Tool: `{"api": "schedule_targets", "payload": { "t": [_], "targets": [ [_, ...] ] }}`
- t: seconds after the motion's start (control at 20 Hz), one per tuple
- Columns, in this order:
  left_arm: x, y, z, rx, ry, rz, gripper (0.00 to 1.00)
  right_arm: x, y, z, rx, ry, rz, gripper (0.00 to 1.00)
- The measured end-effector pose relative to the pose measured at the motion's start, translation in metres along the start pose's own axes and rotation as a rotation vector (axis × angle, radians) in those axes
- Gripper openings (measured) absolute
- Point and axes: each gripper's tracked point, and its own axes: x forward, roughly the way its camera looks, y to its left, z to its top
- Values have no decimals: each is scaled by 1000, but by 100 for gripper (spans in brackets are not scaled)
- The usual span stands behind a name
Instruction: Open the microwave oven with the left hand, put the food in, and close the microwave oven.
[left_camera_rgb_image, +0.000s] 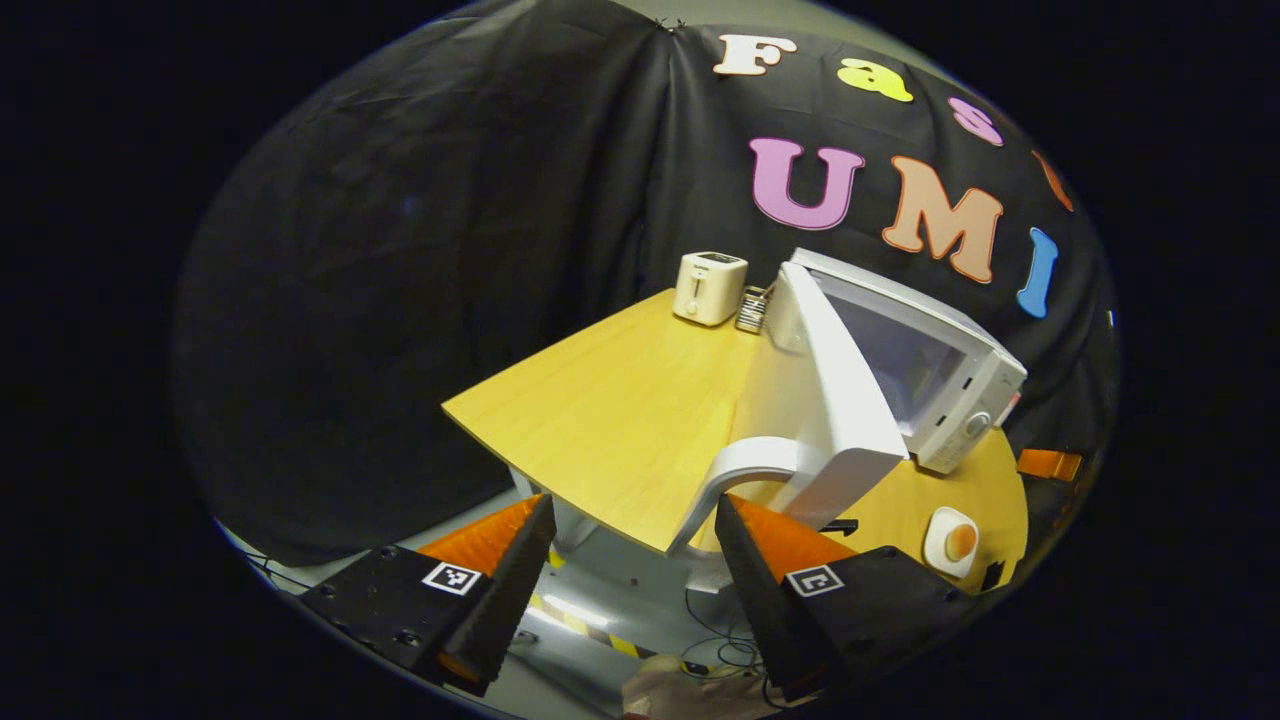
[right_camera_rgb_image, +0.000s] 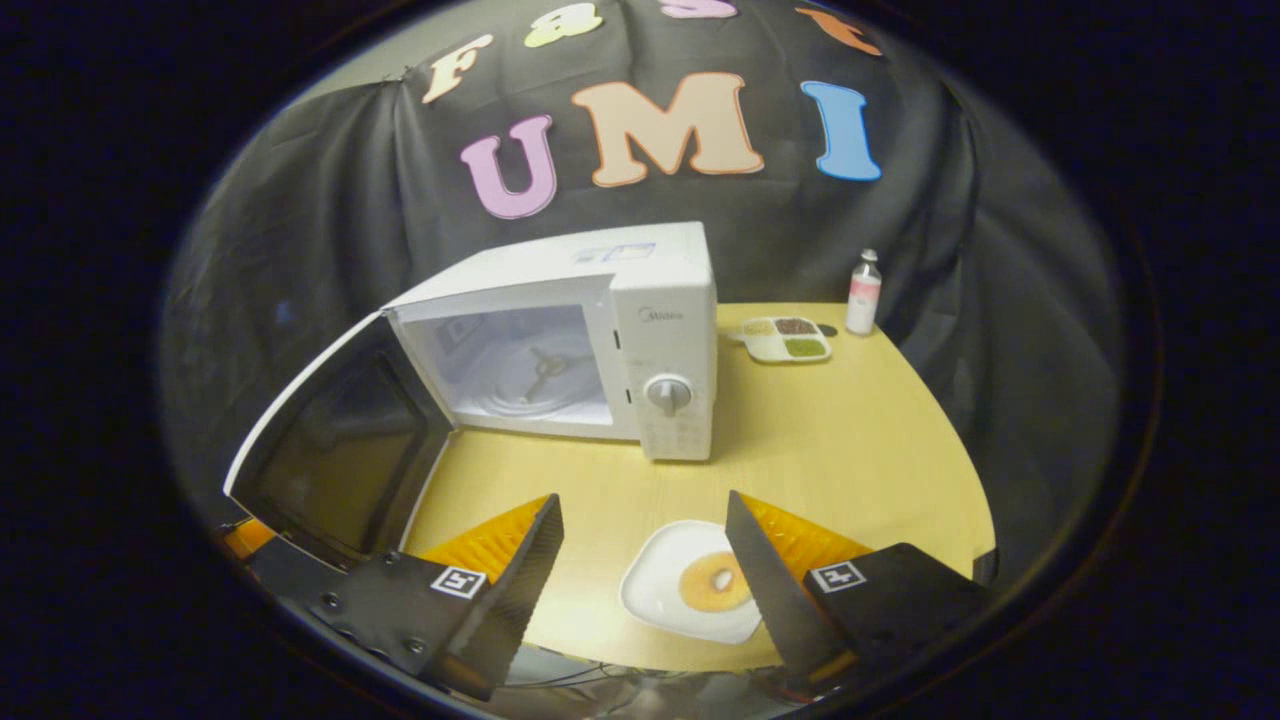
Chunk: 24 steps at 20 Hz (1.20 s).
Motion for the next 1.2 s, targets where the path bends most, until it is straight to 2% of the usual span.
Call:
{"api": "schedule_targets", "payload": {
  "t": [0.15,0.2,0.25,0.4,0.45,0.5,0.55,0.6,0.65,0.7,0.8,0.85,0.9,1.05,1.1,1.15,1.2],
  "targets": [
    [6,36,18,-3,-31,63,94,12,-14,-23,22,62,-57,93],
    [9,45,26,-15,-45,77,95,14,-19,-33,32,87,-74,100],
    [9,53,34,-28,-63,93,95,18,-23,-42,45,112,-93,93],
    [4,73,58,-52,-128,131,95,30,-34,-65,82,179,-124,93],
    [1,76,67,-55,-151,144,95,34,-38,-70,94,199,-129,100],
    [-2,79,75,-54,-170,161,94,38,-41,-76,105,225,-133,100],
    [-6,79,82,-47,-187,174,94,42,-44,-82,112,249,-136,100],
    [-11,78,92,-42,-212,188,94,46,-49,-88,119,277,-141,94],
    [-17,77,101,-36,-244,201,94,50,-52,-93,131,304,-139,100],
    [-24,73,112,-28,-275,216,94,54,-53,-100,143,336,-130,94],
    [-34,66,126,-14,-313,253,94,60,-55,-112,150,397,-116,94],
    [-41,59,131,-15,-325,264,89,62,-58,-118,143,424,-112,100],
    [-45,51,137,-19,-338,266,94,63,-61,-121,133,445,-110,100],
    [-61,31,152,-29,-381,290,94,71,-64,-124,118,484,-95,100],
    [-67,24,157,-31,-398,298,94,73,-64,-126,111,496,-89,94],
    [-73,18,161,-33,-412,303,89,75,-65,-127,105,508,-83,94],
    [-77,12,163,-30,-419,308,93,77,-63,-129,99,519,-79,94]
  ]
}}
